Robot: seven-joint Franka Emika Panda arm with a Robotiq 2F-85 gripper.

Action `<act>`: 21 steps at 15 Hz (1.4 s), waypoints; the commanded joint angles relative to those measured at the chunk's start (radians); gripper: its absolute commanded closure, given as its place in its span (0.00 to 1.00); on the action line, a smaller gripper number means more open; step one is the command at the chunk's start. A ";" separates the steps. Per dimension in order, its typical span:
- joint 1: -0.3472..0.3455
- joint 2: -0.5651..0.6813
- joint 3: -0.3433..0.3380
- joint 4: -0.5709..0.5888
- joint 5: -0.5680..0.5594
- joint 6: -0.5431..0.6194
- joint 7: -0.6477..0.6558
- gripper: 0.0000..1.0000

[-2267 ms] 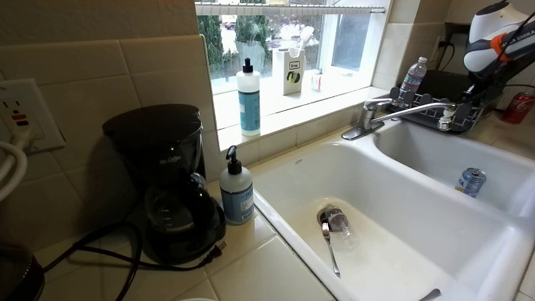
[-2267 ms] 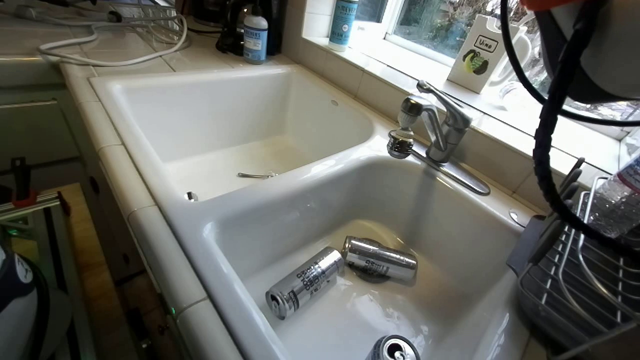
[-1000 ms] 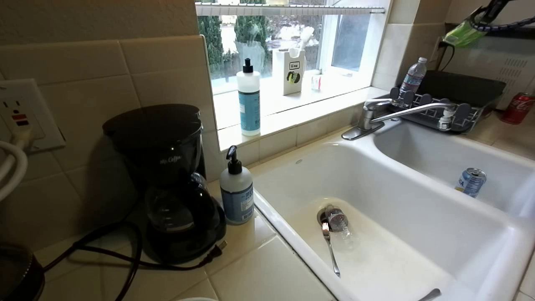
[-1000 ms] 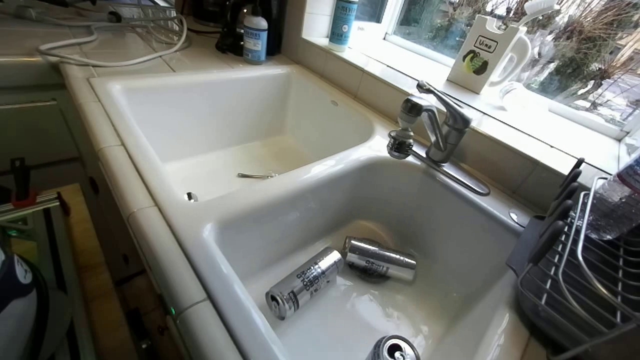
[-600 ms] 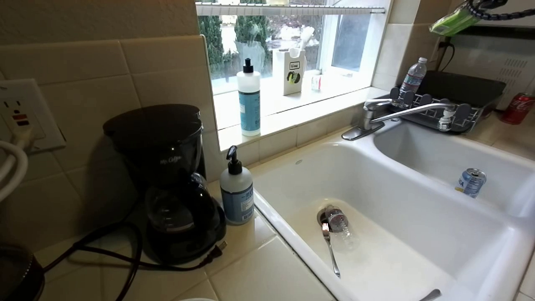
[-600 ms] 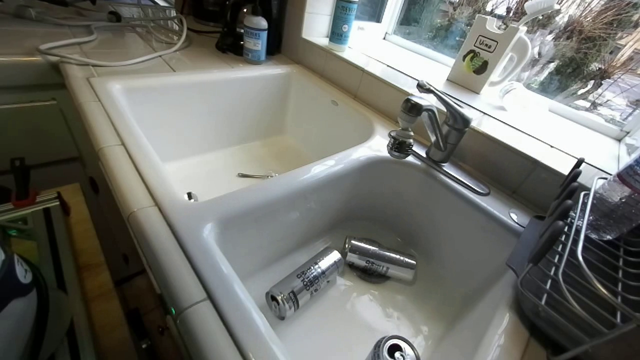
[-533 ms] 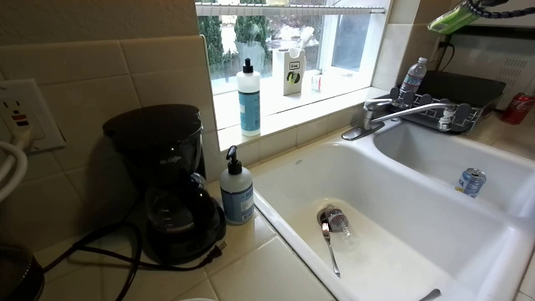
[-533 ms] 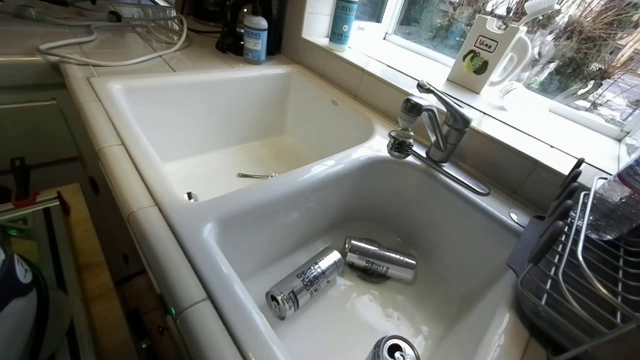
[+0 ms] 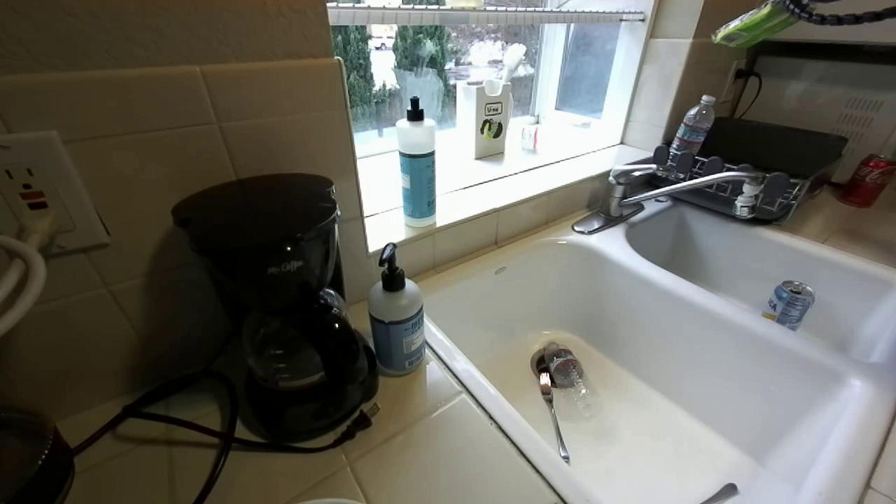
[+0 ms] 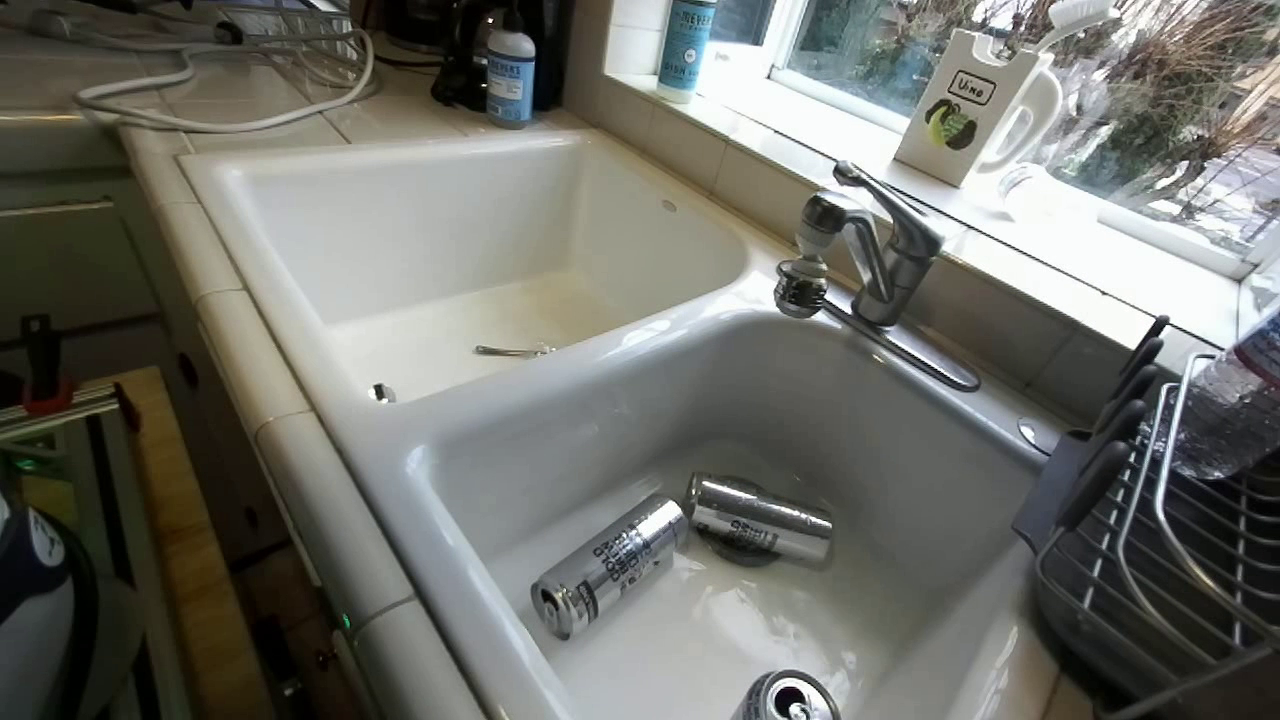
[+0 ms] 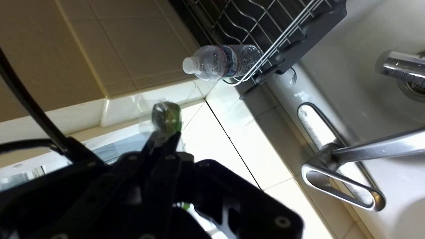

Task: Put the green object from the dishrack on the window.

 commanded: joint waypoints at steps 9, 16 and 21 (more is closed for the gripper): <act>0.326 0.268 -0.177 0.308 0.476 0.397 -0.516 0.98; 0.380 0.395 -0.255 0.428 0.589 0.372 -0.814 0.93; 0.309 0.456 -0.179 0.451 0.747 0.503 -0.990 0.98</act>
